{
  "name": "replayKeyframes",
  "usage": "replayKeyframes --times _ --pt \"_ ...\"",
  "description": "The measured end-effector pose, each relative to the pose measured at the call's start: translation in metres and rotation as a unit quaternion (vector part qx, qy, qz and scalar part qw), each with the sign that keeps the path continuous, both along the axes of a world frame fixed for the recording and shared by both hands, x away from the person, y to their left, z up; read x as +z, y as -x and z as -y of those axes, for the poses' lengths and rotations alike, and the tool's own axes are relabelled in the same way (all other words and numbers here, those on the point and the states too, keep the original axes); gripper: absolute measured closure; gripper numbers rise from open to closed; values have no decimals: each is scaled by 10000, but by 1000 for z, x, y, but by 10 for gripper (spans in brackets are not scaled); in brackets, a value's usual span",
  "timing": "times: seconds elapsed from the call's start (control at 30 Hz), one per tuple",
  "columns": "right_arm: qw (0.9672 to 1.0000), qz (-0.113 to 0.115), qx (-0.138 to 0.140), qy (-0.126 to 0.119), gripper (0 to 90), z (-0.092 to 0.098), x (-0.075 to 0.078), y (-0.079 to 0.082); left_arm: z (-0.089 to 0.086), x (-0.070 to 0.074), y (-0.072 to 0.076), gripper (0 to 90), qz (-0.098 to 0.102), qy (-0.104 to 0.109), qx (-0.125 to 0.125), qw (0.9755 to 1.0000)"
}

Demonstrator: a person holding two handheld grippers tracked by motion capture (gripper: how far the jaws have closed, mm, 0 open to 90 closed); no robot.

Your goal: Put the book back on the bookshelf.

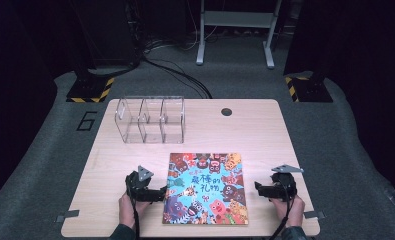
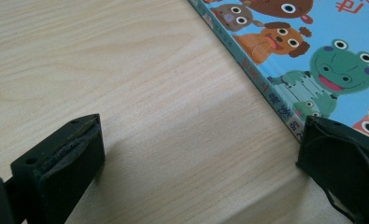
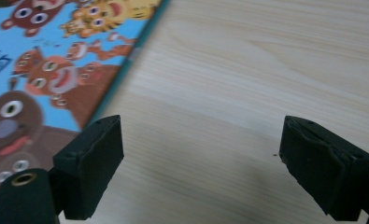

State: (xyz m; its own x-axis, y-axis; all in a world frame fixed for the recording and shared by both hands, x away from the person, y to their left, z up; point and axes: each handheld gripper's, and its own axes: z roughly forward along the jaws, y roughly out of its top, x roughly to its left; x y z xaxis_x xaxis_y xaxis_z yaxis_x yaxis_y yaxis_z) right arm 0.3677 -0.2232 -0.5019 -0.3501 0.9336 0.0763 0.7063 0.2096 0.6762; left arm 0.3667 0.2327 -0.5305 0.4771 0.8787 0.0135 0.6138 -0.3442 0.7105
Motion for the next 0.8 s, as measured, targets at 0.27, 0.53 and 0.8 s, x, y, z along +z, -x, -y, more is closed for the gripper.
replayKeyframes --times 0.27,0.53,0.8 --pt "9978 -335 572 90 145 -42 9 -16 0 0 0 7 2 12 -16 10000" --pt "9915 -930 875 233 235 -66 6 -34 2 -1 0 10 53 123 63 9999" --pt "9889 -1197 878 76 385 -72 7 -41 2 -1 0 16 84 129 74 9999"
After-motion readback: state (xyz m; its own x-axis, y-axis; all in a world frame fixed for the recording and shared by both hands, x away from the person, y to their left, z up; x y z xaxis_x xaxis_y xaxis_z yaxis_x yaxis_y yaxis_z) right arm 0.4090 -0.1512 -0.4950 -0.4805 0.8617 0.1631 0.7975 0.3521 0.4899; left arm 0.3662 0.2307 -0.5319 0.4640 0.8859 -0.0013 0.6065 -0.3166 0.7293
